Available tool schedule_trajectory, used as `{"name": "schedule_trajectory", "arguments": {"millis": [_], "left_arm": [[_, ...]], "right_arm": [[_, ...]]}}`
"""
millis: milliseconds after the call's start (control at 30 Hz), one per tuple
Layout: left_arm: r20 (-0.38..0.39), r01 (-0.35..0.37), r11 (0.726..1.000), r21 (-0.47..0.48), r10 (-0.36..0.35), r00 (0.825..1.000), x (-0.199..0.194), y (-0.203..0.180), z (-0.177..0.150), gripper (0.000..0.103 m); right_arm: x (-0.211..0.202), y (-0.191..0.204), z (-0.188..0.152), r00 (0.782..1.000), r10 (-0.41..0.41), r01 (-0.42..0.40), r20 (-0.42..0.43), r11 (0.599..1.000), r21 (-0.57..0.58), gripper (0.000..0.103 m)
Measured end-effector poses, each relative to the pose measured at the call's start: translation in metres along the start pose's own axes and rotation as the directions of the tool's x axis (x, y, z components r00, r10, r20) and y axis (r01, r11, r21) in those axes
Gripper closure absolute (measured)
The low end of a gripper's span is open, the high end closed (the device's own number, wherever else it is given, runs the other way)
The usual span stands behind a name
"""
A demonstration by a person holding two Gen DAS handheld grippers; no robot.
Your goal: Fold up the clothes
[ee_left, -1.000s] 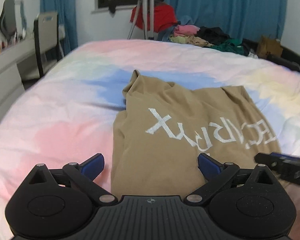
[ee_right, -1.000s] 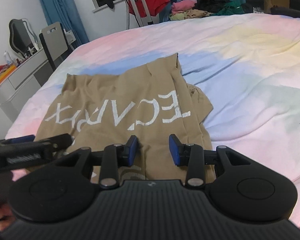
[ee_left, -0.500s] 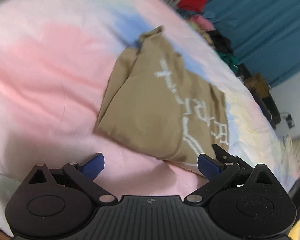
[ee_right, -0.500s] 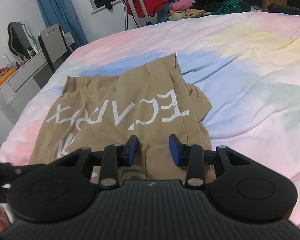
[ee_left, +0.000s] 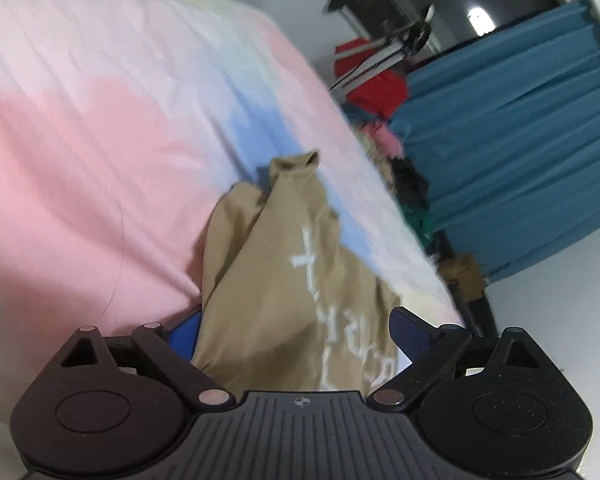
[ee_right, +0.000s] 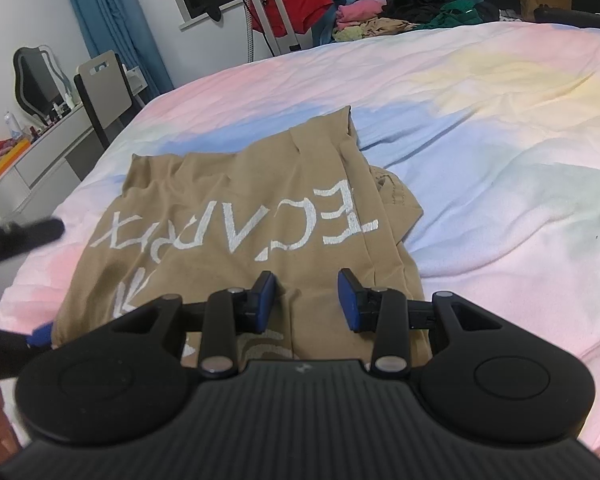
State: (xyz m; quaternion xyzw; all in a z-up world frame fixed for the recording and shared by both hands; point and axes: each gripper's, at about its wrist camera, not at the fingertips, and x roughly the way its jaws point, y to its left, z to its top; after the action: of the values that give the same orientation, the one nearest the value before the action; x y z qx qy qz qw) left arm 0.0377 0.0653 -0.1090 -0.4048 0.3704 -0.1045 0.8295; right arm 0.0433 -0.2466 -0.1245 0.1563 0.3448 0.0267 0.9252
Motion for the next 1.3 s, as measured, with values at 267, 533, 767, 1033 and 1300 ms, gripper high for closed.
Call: {"name": "schedule_trajectory", "arguments": {"millis": [267, 533, 767, 1033, 1300], "left_arm": [[-0.134, -0.007, 0.983, -0.182, -0.018, 0.991, -0.003, 0.024, -0.012, 0.016], [-0.250, 0.128, 0.954, -0.270, -0.198, 0.948, 0.020, 0.022, -0.021, 0.014], [-0.194, 0.158, 0.961, -0.227, -0.203, 0.960, 0.039, 0.017, -0.014, 0.015], [-0.137, 0.255, 0.955, -0.151, -0.275, 0.952, 0.027, 0.006, -0.017, 0.015], [-0.168, 0.071, 0.963, -0.260, -0.117, 0.979, 0.035, 0.035, -0.017, 0.034]], "right_arm": [[0.000, 0.000, -0.001, 1.000, -0.002, 0.002, 0.004, 1.000, 0.005, 0.065], [-0.001, -0.004, 0.002, 1.000, 0.006, -0.006, 0.001, 0.999, 0.053, 0.065], [-0.001, -0.006, 0.003, 1.000, 0.012, -0.012, 0.003, 0.996, 0.086, 0.066], [-0.010, -0.011, 0.007, 0.997, 0.042, -0.051, 0.057, 0.985, 0.164, 0.063], [-0.014, -0.019, 0.011, 0.983, 0.178, -0.183, 0.045, 0.940, 0.288, 0.052]]}}
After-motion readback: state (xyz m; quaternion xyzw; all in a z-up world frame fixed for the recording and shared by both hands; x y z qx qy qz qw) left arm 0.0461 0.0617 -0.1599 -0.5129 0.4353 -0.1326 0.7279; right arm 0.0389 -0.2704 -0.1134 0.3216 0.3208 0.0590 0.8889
